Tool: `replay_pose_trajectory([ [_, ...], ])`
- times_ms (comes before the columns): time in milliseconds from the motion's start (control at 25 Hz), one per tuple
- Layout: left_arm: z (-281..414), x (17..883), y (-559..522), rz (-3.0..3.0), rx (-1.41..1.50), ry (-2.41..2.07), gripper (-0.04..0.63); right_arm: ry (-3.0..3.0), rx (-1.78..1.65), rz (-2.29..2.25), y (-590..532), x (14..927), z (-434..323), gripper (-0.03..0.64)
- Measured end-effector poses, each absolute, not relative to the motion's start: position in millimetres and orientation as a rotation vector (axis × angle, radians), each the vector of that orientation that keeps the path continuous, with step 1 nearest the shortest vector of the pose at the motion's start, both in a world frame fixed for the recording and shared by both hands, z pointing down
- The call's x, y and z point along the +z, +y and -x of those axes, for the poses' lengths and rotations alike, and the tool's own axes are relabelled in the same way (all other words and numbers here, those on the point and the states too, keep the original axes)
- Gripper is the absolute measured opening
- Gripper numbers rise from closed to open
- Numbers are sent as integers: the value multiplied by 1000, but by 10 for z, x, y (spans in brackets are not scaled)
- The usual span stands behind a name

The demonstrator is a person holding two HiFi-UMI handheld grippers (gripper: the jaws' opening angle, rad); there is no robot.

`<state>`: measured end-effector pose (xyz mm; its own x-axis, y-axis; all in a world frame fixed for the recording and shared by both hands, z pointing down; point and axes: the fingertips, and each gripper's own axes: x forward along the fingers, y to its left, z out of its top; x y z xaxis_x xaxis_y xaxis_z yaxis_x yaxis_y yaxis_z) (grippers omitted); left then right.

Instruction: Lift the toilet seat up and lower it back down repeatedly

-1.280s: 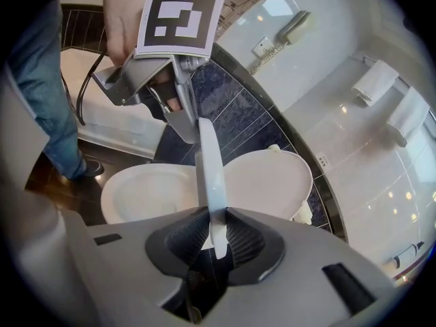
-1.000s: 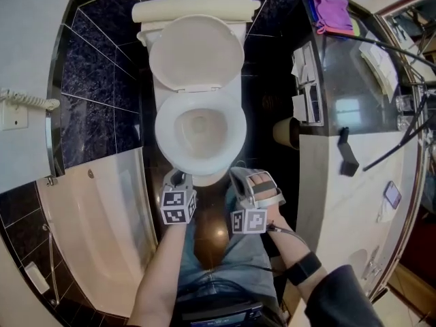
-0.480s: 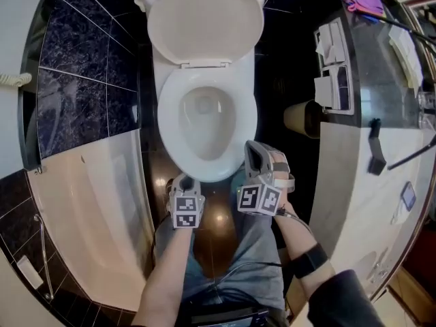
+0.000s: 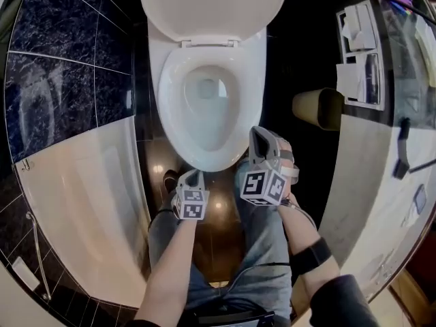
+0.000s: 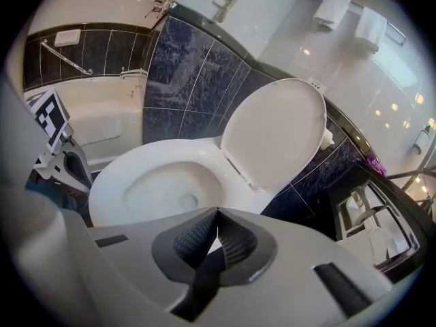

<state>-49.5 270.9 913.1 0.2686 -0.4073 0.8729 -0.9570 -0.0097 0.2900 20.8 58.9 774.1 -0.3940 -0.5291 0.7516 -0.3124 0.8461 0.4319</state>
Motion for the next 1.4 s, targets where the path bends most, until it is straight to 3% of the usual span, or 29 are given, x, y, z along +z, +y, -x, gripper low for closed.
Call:
replay_pose_trajectory([
  [280, 662, 9080, 2635, -1550, 718, -1319, 0, -1997, -221, -609, 649, 7862, -246, 18],
  [520, 846, 8457, 2257, -1625, 704, -1390, 0, -2041, -171, -654, 565, 7466, -134, 18],
  [1080, 1406, 4955, 1281, -1920, 580, -1659, 0, -2254, 100, -860, 436, 4958, -87, 18],
  [1400, 1686, 3635, 1266, -2024, 531, -1817, 0, -2392, 85, -911, 372, 3756, -140, 18],
])
